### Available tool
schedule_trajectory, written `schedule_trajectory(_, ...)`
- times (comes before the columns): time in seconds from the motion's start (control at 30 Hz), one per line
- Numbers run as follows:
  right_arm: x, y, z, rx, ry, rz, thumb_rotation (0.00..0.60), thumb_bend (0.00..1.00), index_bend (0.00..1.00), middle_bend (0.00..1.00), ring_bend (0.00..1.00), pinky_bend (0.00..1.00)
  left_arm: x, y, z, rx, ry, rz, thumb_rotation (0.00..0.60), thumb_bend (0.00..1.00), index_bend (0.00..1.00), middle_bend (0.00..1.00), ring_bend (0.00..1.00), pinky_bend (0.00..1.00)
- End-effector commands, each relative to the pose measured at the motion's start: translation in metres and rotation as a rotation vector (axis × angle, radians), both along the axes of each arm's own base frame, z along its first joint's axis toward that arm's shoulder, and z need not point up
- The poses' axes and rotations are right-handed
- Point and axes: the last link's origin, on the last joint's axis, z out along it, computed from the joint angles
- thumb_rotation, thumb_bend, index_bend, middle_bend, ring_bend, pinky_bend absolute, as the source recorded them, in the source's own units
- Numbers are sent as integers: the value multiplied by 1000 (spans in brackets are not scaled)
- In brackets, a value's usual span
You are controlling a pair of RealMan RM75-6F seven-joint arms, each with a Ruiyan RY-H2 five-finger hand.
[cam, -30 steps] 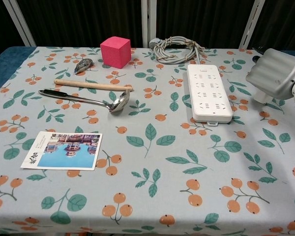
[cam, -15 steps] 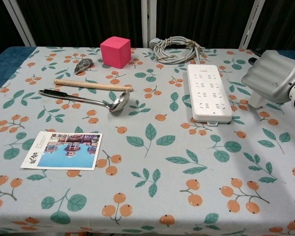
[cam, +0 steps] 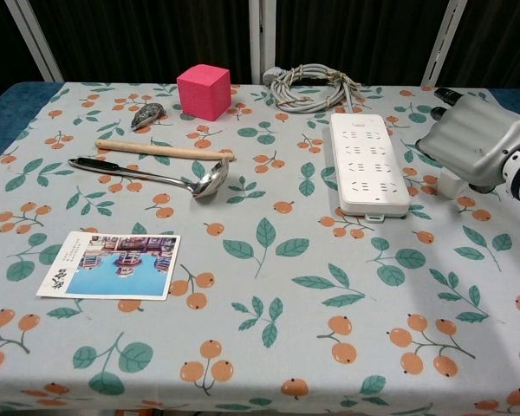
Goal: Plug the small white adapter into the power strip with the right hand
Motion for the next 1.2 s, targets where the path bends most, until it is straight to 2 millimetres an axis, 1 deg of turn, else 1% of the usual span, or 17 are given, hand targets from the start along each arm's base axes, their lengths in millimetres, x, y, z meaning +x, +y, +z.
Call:
schedule_trajectory(0.03,2,4,7,-8,-52,-3,600,123,317,408,125,0,1,0,1,1,2,0,600,0,62,0,0,0)
schedule_trajectory(0.2,4,13,24,-3,-196,-31,600,117,249,361,91,0,3,-1,2,2,7,-5,600,0,62,0,0,0)
schedule_trajectory(0.33,3,18,46,12,-355,-52,600,110,222,308,57,0,6,-1,3,-1,13,-6,600,0,62,0,0,0)
schedule_trajectory(0.43,-3,16,61,51,-499,-113,600,110,202,261,46,0,9,-2,4,1,19,-9,600,0,63,0,0,0)
schedule_trajectory(0.5,-9,12,68,79,-534,-127,600,111,201,246,44,0,11,-2,4,0,23,-10,600,0,62,0,0,0)
schedule_trajectory(0.63,-24,0,73,168,-533,-146,600,114,233,250,43,0,16,-2,5,-6,30,-12,600,0,62,0,0,0)
schedule_trajectory(0.77,-34,-7,69,240,-480,-118,600,118,256,269,43,0,20,-4,6,-5,36,-9,600,0,62,0,0,0)
schedule_trajectory(0.97,-39,-18,68,280,-429,-58,600,122,270,283,43,0,24,-6,8,-3,42,-5,600,0,62,0,0,0)
schedule_trajectory(1.2,-42,-24,63,312,-361,-15,600,126,314,302,44,0,27,-8,8,-1,43,-1,600,0,63,0,0,0)
